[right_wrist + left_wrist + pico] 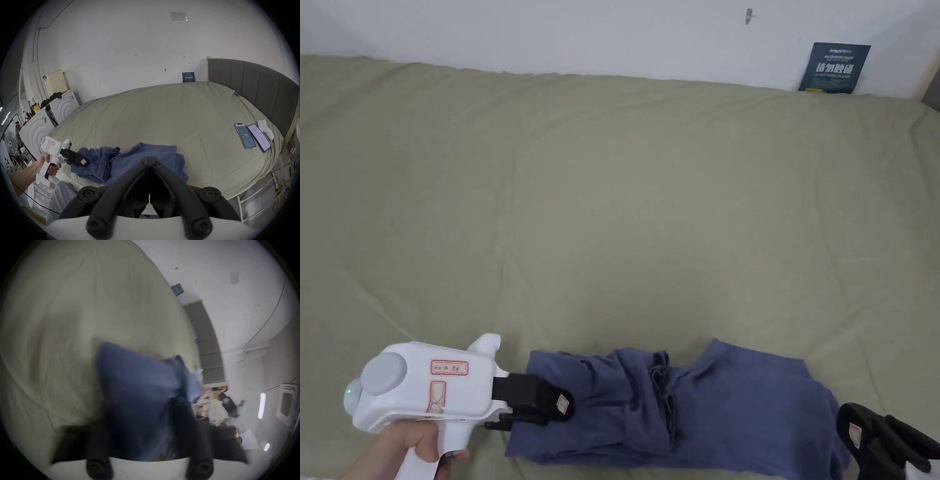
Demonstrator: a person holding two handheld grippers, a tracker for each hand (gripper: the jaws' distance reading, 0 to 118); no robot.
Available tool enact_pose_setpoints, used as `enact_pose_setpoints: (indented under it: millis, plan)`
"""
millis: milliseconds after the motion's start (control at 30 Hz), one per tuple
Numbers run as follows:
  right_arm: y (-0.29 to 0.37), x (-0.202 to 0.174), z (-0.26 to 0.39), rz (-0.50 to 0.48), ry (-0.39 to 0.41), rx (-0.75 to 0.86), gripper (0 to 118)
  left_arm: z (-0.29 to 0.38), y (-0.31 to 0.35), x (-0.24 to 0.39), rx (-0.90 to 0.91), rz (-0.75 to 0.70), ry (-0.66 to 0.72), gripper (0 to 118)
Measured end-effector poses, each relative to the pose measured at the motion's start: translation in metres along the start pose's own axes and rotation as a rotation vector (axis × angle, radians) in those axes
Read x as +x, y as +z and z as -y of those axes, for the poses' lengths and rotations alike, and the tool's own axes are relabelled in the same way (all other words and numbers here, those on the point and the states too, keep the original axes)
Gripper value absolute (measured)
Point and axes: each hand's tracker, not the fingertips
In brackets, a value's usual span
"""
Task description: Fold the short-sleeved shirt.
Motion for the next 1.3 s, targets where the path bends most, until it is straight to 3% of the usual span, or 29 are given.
enact_pose_setpoints:
  millis: [100,200,433,533,867,1200,1233,1267,1300]
  plan:
    - [0.003,-0.002,0.000,-0.009,0.003,0.008,0,0.004,0.023,0.015,0.054,-0.085,-0.063,13]
    - [0.006,-0.002,-0.001,-0.017,0.006,0.020,0,0.005,0.057,0.015,0.063,-0.039,-0.014,13]
    - [0.014,0.000,-0.006,-0.038,0.018,0.061,0,0.021,0.165,0.051,0.173,-0.308,-0.124,13]
    - [0.015,0.002,-0.007,-0.041,0.024,0.065,0,0.020,0.182,0.072,0.195,-0.433,-0.159,13]
    - [0.025,0.007,-0.001,-0.027,0.025,0.082,0,0.035,0.108,0.180,0.050,-0.750,-0.467,13]
    - [0.028,0.017,0.007,-0.033,-0.021,0.078,0,0.046,-0.022,0.225,-0.061,-0.920,-0.601,14]
    - [0.028,0.019,0.008,-0.034,-0.024,0.079,0,0.047,-0.040,0.228,-0.071,-0.923,-0.597,18]
    - [0.029,0.020,0.009,-0.028,-0.027,0.078,0,0.049,-0.054,0.230,-0.076,-0.921,-0.603,34]
    - [0.030,0.022,0.009,-0.024,-0.031,0.077,0,0.053,-0.066,0.235,-0.074,-0.917,-0.607,68]
